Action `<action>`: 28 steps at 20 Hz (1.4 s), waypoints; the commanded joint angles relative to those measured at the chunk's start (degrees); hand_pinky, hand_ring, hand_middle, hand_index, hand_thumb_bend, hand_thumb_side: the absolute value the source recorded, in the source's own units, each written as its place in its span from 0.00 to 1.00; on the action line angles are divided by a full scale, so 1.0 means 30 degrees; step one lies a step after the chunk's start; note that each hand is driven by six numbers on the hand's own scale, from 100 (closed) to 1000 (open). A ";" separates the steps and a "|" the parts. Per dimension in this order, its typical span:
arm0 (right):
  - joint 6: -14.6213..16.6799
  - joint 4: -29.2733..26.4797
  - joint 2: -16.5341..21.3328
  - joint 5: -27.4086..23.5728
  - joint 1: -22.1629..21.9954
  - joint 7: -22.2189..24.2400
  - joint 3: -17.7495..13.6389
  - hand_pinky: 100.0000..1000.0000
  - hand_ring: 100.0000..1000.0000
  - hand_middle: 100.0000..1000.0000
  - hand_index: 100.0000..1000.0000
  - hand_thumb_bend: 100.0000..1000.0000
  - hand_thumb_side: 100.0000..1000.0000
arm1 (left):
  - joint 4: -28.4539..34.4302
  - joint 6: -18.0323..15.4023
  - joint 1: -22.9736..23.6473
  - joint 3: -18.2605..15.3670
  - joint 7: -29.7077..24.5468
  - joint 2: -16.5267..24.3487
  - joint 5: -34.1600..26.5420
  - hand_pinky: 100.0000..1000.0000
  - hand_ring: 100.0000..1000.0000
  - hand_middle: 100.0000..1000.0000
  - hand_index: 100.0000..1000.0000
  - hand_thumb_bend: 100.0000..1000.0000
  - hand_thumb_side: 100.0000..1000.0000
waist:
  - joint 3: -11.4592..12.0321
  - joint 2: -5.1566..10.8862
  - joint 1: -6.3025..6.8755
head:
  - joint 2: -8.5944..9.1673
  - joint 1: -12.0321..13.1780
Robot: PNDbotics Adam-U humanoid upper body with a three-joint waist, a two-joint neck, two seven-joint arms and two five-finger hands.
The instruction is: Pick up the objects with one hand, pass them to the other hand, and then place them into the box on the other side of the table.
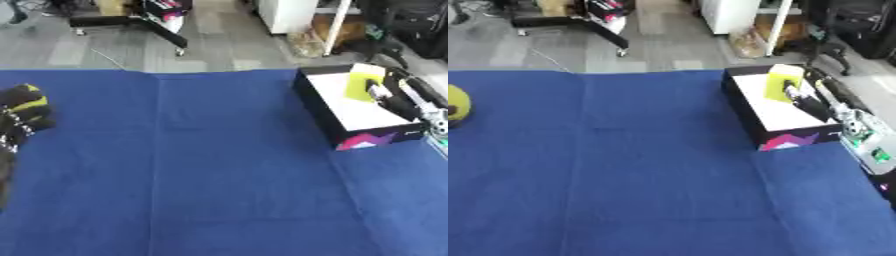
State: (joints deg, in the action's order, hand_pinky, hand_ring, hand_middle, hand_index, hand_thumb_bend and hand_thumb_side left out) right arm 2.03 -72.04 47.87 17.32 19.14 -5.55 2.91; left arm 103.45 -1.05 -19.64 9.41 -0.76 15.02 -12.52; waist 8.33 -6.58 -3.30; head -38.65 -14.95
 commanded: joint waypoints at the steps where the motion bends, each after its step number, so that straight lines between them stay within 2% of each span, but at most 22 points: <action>1: -0.0081 -0.0092 0.0993 -0.0194 0.0196 -0.0011 -0.0126 0.97 1.00 1.00 1.00 0.00 1.00 | 0.0357 -0.0049 -0.0178 -0.0141 0.0009 0.0101 0.0020 0.73 0.72 0.72 0.82 0.47 0.70 | -0.0004 0.0194 0.0001 | 0.0179 -0.0092; 3: 0.0018 -0.0145 0.1008 -0.0126 0.0192 0.0032 -0.0087 0.97 1.00 1.00 1.00 0.00 1.00 | 0.0357 -0.0044 -0.0183 -0.0139 0.0007 0.0105 0.0024 0.73 0.72 0.72 0.82 0.47 0.70 | -0.0004 0.0192 0.0000 | 0.0168 -0.0111; 4: 0.0195 -0.0224 0.1031 0.0029 0.0187 0.0147 -0.0033 0.97 0.97 0.93 1.00 0.00 0.65 | 0.0357 -0.0042 -0.0184 -0.0136 0.0003 0.0107 0.0025 0.73 0.72 0.72 0.82 0.47 0.70 | -0.0004 0.0191 -0.0003 | 0.0166 -0.0121; 5: 0.0398 -0.0287 0.1049 0.0291 0.0179 0.0271 -0.0031 0.97 0.96 0.92 1.00 0.00 0.63 | 0.0358 -0.0040 -0.0186 -0.0136 0.0002 0.0108 0.0027 0.73 0.72 0.72 0.82 0.47 0.70 | -0.0008 0.0190 -0.0004 | 0.0163 -0.0121; 6: 0.0544 -0.0326 0.1058 0.0541 0.0178 0.0327 -0.0060 0.96 0.94 0.86 1.00 0.00 0.48 | 0.0361 -0.0042 -0.0188 -0.0134 -0.0003 0.0109 0.0030 0.73 0.72 0.72 0.82 0.47 0.70 | -0.0014 0.0191 -0.0007 | 0.0164 -0.0117; 8: 0.0695 -0.0359 0.1068 0.1041 0.0165 0.0425 -0.0087 0.95 0.92 0.83 1.00 0.00 0.45 | 0.0362 -0.0042 -0.0187 -0.0133 -0.0011 0.0113 0.0031 0.73 0.72 0.72 0.82 0.47 0.70 | -0.0023 0.0192 -0.0008 | 0.0175 -0.0114; 11: 0.0746 -0.0359 0.1054 0.1548 0.0170 0.0622 -0.0102 0.94 0.91 0.81 1.00 0.00 0.45 | 0.0363 -0.0040 -0.0195 -0.0130 -0.0020 0.0113 0.0032 0.73 0.72 0.72 0.82 0.47 0.70 | -0.0040 0.0193 -0.0004 | 0.0192 -0.0125; 13: 0.0783 -0.0356 0.1047 0.1755 0.0163 0.0720 -0.0099 0.94 0.90 0.81 1.00 0.00 0.41 | 0.0363 -0.0038 -0.0197 -0.0131 -0.0023 0.0114 0.0032 0.73 0.72 0.72 0.82 0.47 0.70 | -0.0045 0.0189 -0.0001 | 0.0199 -0.0126; 14: 0.0837 -0.0359 0.1050 0.1865 0.0157 0.0802 -0.0085 0.94 0.91 0.81 1.00 0.00 0.25 | 0.0363 -0.0039 -0.0196 -0.0129 -0.0026 0.0115 0.0029 0.73 0.72 0.72 0.82 0.47 0.70 | -0.0047 0.0186 -0.0001 | 0.0203 -0.0132; 15: 0.0932 -0.0367 0.1057 0.2017 0.0147 0.0933 -0.0065 0.94 0.91 0.81 1.00 0.00 0.16 | 0.0361 -0.0041 -0.0194 -0.0129 -0.0030 0.0117 0.0025 0.73 0.72 0.72 0.82 0.47 0.70 | -0.0047 0.0182 -0.0002 | 0.0207 -0.0136; 16: 0.1033 -0.0368 0.1065 0.2184 0.0135 0.1097 -0.0055 0.94 0.91 0.81 1.00 0.00 0.00 | 0.0357 -0.0041 -0.0190 -0.0129 -0.0030 0.0118 0.0021 0.73 0.72 0.72 0.82 0.47 0.70 | -0.0050 0.0180 -0.0003 | 0.0205 -0.0136; 21: 0.1385 -0.0358 0.1071 0.3043 0.0134 0.1798 -0.0125 0.94 0.91 0.79 1.00 0.00 0.00 | 0.0354 -0.0041 -0.0191 -0.0129 -0.0032 0.0128 0.0020 0.73 0.72 0.72 0.82 0.47 0.70 | -0.0070 0.0184 -0.0005 | 0.0224 -0.0146; 28: 0.1605 -0.0355 0.1066 0.3279 0.0160 0.1857 -0.0158 0.95 0.92 0.80 1.00 0.00 0.00 | 0.0356 -0.0044 -0.0167 -0.0141 -0.0005 0.0129 0.0018 0.73 0.72 0.72 0.82 0.47 0.70 | -0.0071 0.0182 0.0000 | 0.0245 -0.0152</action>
State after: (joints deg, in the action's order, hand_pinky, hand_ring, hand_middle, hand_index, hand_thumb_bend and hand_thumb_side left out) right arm 6.63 -72.10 48.34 26.80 19.13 0.00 3.21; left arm 103.45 -1.07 -19.64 9.41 -0.78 15.02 -12.51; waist 8.20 -6.58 -3.31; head -38.65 -15.22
